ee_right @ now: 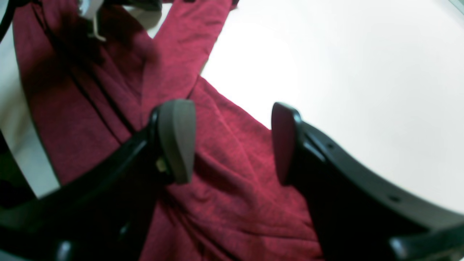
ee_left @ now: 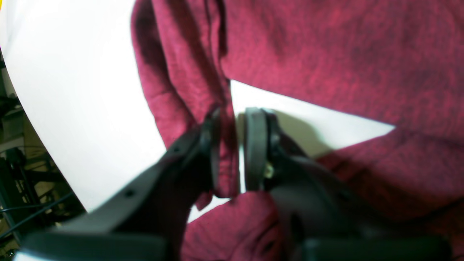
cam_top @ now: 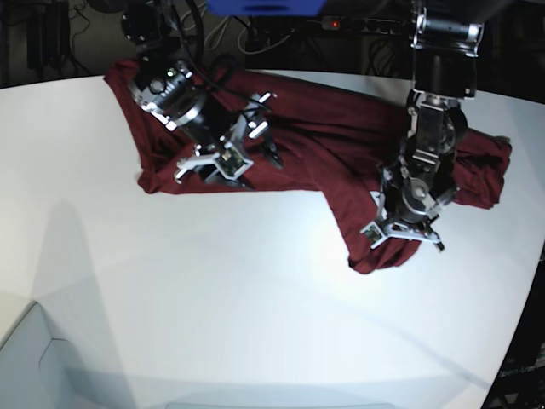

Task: Layout the t-shirt on the table in an organized manner, then fold the t-shirt properly
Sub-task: 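Pull the held shirt end with the left gripper away from the right gripper, then stretch the shirt lengthwise between both grippers into a long strip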

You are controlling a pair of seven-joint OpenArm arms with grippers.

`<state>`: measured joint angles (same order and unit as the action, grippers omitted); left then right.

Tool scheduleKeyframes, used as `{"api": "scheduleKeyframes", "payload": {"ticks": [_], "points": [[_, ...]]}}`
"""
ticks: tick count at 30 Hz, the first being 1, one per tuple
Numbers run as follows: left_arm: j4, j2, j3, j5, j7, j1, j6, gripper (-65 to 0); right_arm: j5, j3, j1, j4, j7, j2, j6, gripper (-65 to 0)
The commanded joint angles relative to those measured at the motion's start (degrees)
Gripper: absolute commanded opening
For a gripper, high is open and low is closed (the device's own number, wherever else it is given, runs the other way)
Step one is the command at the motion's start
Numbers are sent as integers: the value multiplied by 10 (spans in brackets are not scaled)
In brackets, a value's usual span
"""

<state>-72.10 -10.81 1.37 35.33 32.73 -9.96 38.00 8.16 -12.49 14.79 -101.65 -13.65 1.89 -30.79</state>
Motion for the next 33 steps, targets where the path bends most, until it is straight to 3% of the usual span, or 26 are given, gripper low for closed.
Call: {"api": "scheduleKeyframes", "payload": {"ticks": [1,5,9,16,18,23,33], "points": [[8,-5,-1,4,30,10,20,-533,-8,0,-7,-10,16,-2,0,-315],[1,-4,7,5,35,12,20,-533,-8,0,-7,-10,16,-2,0,-315],[-14,8,60,6,34,9,20,-522,-8,0,-7,-10,15,-2,0,-315],[-13,17,95,9,30,8,20,-365,-8,1,-7,-10,15,5,0,-315],[-11,17,95,7,30,8,20,-350,-8,1,-7,-10,15,5,0,-315],[-4,17,94,6,30,11,20,-374,-8,1,-7,-10,15,5,0,-315],[34,16,94,6,29,9,20,-582,-8,1,-7,-10,15,5,0,-315]]}}
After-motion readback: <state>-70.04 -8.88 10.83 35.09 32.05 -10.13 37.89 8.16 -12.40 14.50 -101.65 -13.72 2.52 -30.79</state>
